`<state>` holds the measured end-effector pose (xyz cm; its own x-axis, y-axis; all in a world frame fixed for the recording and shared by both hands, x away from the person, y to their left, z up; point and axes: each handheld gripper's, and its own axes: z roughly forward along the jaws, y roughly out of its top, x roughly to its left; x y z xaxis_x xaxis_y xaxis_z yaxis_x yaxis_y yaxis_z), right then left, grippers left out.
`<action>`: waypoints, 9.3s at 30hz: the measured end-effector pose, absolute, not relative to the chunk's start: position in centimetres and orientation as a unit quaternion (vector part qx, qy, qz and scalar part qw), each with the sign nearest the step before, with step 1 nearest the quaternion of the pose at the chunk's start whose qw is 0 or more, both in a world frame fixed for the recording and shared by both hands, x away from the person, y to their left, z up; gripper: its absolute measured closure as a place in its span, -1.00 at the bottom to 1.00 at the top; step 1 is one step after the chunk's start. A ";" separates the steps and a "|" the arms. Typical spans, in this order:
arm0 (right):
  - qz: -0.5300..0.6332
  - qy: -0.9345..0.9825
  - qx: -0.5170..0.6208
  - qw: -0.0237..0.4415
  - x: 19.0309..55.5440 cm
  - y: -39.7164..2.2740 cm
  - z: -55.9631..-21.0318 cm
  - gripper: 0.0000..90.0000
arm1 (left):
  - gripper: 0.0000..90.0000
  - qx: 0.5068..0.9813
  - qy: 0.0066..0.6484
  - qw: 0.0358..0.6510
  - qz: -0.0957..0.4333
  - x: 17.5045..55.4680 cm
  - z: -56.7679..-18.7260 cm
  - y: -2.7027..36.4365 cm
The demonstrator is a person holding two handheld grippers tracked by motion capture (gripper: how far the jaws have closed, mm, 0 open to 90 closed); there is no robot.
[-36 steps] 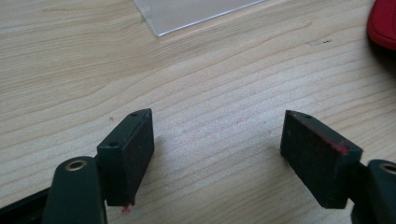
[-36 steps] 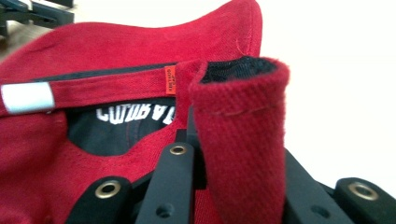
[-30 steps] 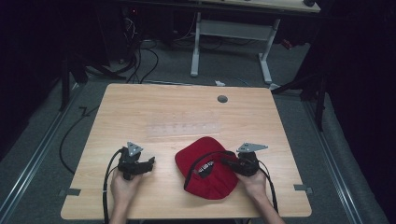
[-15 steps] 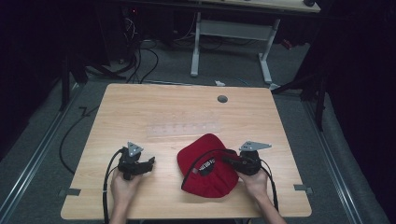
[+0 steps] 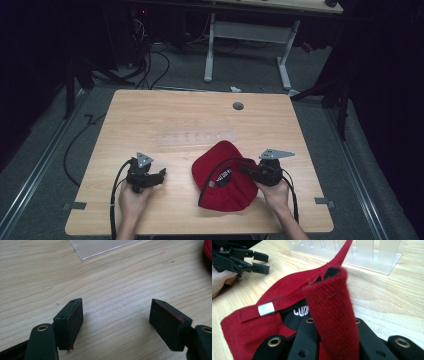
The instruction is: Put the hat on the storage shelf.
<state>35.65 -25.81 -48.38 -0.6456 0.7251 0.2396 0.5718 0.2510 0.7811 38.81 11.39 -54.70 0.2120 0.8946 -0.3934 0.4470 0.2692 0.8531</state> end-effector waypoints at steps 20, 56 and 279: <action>0.462 0.776 0.423 0.079 35.9 -26.5 -46.6 0.90 | -0.49 0.574 0.587 0.534 0.203 38.6 -54.7 11.1; 0.492 0.756 0.429 0.046 37.3 -25.9 -44.0 0.90 | -0.54 0.648 0.464 0.582 0.162 34.3 -51.7 5.4; 0.328 0.779 0.487 0.220 37.0 -26.7 -53.1 -0.20 | 0.86 0.470 0.509 0.706 0.148 44.5 -41.0 13.8</action>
<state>37.02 -26.71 -53.12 -0.4291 0.9030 -0.0223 0.6146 0.3100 0.7254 44.46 13.76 -41.00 0.4371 0.6874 -0.5800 0.2693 0.5152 0.8136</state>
